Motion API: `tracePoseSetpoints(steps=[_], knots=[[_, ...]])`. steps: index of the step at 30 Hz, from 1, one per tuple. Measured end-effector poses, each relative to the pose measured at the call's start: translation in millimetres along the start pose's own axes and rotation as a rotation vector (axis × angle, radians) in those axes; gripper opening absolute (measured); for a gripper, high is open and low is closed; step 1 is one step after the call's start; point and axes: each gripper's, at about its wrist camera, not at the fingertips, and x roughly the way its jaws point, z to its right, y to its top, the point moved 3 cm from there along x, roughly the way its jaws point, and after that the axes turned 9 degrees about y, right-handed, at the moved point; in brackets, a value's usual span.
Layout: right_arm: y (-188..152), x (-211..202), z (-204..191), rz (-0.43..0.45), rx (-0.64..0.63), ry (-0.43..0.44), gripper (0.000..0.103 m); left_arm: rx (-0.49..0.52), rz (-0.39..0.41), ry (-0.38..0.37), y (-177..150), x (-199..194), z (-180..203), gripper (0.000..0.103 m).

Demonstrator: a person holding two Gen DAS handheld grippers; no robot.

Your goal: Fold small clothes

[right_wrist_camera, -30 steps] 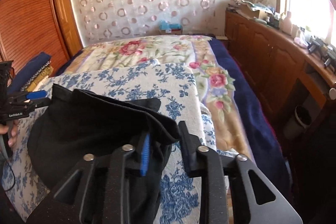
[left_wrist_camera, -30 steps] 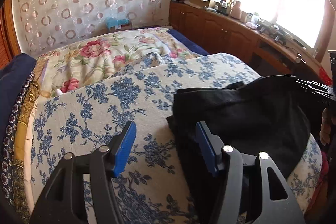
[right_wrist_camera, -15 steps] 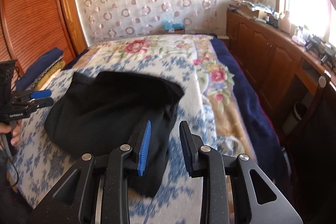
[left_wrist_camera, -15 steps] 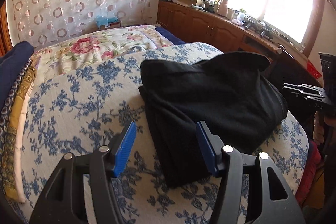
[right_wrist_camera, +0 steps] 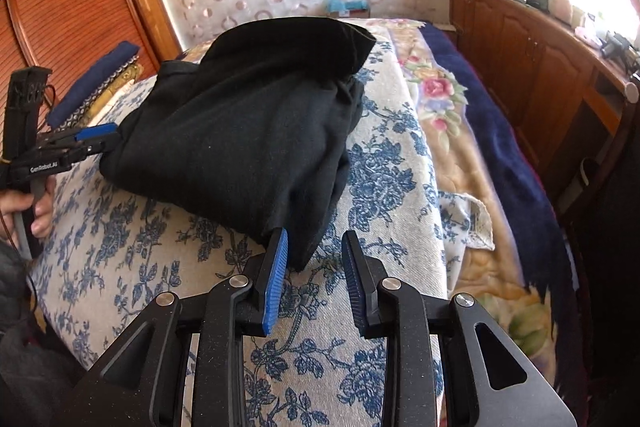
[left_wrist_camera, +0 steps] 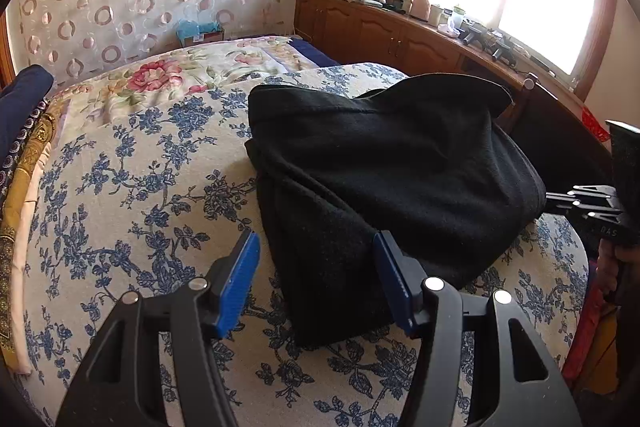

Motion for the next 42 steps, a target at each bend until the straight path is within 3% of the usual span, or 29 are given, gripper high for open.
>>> tracePoseSetpoints(steps=[2,5,14,16,18,23,30,35,42], knots=[[2,-8,-2,0.036,-0.016,0.024,0.0,-0.003,-0.004,0.001,1,1,-1,0.058],[7,-21,3,0.067,-0.022,-0.047,0.0,-0.008,0.0,0.004,3,1,-4,0.058],[19,-25,10,0.063,-0.038,-0.118,0.0,-0.021,0.024,0.018,15,0,-14,0.058],[29,-23,12,0.078,-0.053,-0.14,0.009,-0.021,0.03,0.021,20,1,-16,0.058],[45,-17,13,0.095,-0.053,-0.156,0.034,-0.022,0.036,0.025,25,4,-18,0.058],[80,11,14,0.116,-0.054,-0.103,0.054,-0.02,0.028,0.022,40,18,-20,0.058],[104,57,20,0.064,-0.055,-0.116,0.059,-0.049,-0.045,0.006,59,58,-37,0.058],[100,60,28,0.053,-0.026,-0.103,0.063,-0.057,-0.081,-0.029,58,75,-42,0.059],[93,70,33,0.008,0.008,-0.089,0.064,-0.054,-0.074,-0.037,58,77,-40,0.059]])
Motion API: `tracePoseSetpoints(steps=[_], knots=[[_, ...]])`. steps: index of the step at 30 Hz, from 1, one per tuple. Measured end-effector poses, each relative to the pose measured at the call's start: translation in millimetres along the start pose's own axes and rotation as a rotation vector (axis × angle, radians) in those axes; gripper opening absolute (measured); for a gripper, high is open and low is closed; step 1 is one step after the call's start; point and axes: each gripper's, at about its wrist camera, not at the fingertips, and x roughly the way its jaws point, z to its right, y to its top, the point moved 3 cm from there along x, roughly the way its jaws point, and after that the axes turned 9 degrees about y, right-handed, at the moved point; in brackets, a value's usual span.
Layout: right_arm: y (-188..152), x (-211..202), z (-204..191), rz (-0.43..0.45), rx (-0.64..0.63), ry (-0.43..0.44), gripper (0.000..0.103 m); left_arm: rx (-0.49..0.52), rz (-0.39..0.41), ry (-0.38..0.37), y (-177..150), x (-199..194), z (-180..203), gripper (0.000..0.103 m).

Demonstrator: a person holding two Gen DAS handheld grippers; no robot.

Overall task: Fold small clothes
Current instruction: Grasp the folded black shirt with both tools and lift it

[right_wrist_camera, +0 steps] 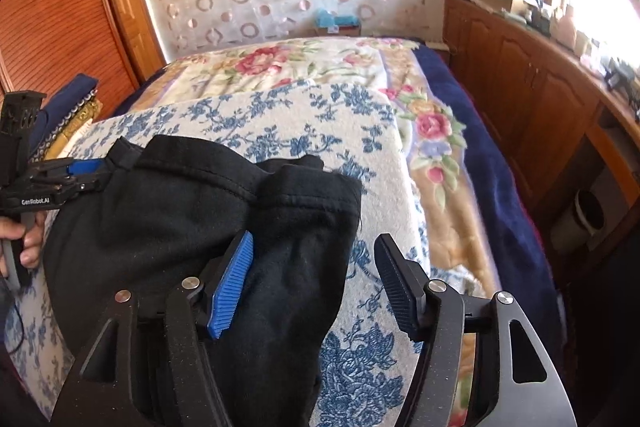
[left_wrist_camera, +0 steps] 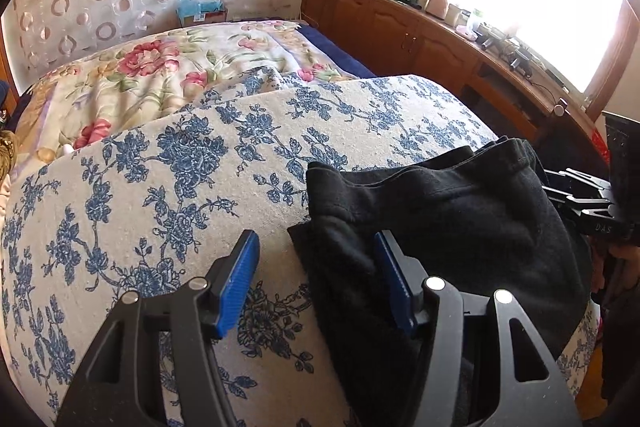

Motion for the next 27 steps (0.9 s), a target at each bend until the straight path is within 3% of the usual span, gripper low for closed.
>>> tracePoseSetpoints(steps=[2,3,7,13,14,17,21,27], knots=[[-1,2,2,-0.005,0.012,0.018,0.064,0.002,0.0,-0.009,0,0,0,0.056],[-1,2,3,-0.007,0.02,0.027,0.064,0.001,0.0,-0.023,1,0,0,0.049],[-3,2,4,-0.015,0.044,0.074,0.063,0.007,-0.006,-0.062,0,-1,4,0.037],[-5,3,-2,-0.017,0.036,0.148,0.038,0.029,-0.003,-0.066,1,-4,12,0.023],[-6,3,-5,-0.01,0.027,0.17,0.029,0.036,0.001,-0.063,0,-5,13,0.021],[-5,0,-13,0.001,-0.01,0.165,0.019,0.051,0.013,-0.055,-1,-9,16,0.013],[-5,-8,-27,0.036,-0.058,0.125,0.016,0.064,0.052,-0.003,-2,-26,21,0.011],[9,-39,-47,0.142,-0.097,0.152,0.014,0.034,0.16,-0.016,-3,-82,14,0.011]])
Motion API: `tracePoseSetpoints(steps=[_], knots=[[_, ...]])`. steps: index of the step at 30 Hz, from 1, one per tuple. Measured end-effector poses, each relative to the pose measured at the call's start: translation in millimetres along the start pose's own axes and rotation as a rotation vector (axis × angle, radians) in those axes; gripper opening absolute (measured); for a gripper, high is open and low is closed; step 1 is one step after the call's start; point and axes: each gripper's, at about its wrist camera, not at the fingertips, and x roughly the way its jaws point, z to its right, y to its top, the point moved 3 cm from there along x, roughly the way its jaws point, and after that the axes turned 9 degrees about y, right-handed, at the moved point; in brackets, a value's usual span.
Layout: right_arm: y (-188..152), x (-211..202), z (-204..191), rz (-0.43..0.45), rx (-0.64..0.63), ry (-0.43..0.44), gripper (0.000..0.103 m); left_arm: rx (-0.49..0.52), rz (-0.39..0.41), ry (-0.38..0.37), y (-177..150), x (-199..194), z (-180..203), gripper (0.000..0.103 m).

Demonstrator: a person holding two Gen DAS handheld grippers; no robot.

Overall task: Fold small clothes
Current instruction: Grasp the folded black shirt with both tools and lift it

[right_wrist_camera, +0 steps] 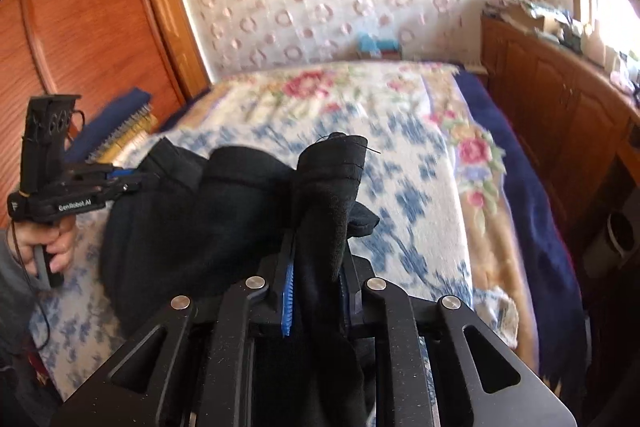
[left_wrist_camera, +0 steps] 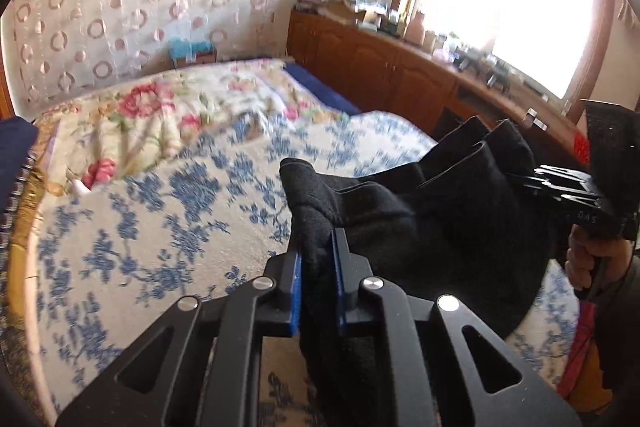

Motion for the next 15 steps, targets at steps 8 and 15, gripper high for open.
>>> tracePoseSetpoints(steps=[8,15], knots=[[45,-4,-58,0.079,-0.108,0.071,0.013,-0.063,0.145,0.075,5,-74,-43,0.01],[93,34,-119,0.097,-0.219,0.167,0.013,-0.132,0.252,0.202,-1,-141,-113,0.01]])
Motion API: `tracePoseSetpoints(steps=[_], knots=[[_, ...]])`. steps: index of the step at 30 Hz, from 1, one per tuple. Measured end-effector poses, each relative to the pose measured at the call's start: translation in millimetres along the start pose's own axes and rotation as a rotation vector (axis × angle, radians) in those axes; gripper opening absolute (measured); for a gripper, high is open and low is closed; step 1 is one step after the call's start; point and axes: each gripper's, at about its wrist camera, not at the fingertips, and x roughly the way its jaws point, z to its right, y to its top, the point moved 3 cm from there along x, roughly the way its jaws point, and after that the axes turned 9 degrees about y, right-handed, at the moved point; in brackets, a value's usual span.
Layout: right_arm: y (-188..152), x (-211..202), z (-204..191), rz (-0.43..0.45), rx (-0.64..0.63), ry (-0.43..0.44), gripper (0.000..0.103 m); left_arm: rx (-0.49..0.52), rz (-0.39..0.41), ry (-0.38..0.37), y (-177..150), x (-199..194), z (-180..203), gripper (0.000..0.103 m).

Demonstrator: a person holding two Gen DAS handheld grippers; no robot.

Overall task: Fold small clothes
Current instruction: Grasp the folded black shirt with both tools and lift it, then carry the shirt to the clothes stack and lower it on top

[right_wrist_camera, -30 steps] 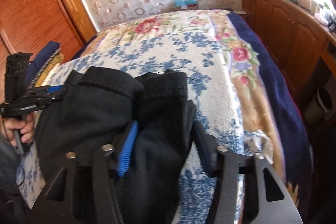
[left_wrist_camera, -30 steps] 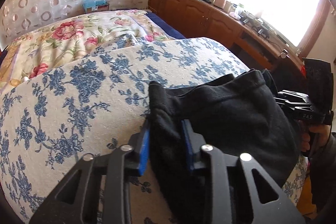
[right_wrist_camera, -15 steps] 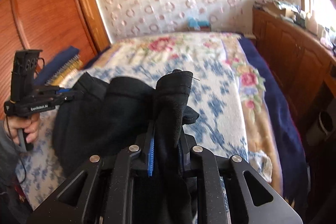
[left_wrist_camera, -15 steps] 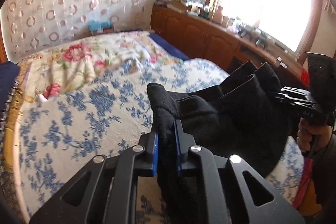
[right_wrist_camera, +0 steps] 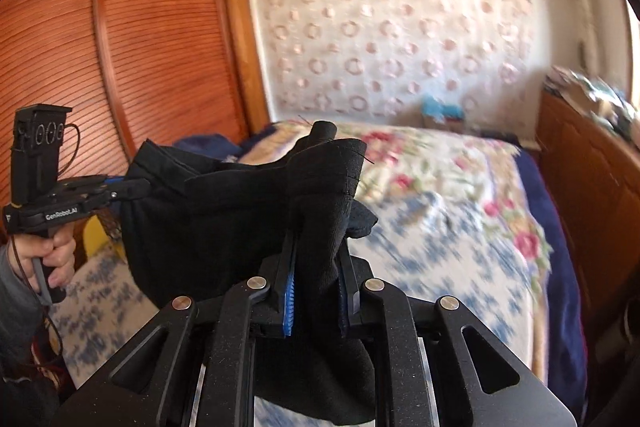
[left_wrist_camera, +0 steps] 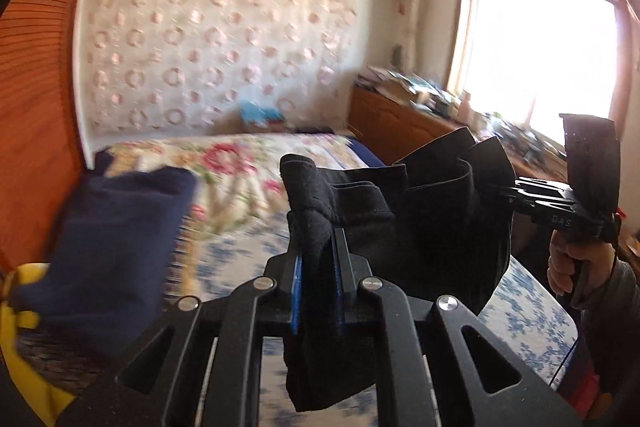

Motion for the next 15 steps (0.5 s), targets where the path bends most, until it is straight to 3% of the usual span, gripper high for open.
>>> tracePoseSetpoints(steps=[8,12,15], knots=[[84,71,-68,0.031,-0.165,0.109,0.013,-0.114,0.115,0.143,8,-36,-95,0.01],[124,111,-99,0.033,-0.239,0.142,0.013,-0.226,0.161,0.187,-6,-40,-133,0.01],[147,153,-125,0.016,-0.304,0.17,0.013,-0.257,0.157,0.217,-22,-42,-145,0.01]])
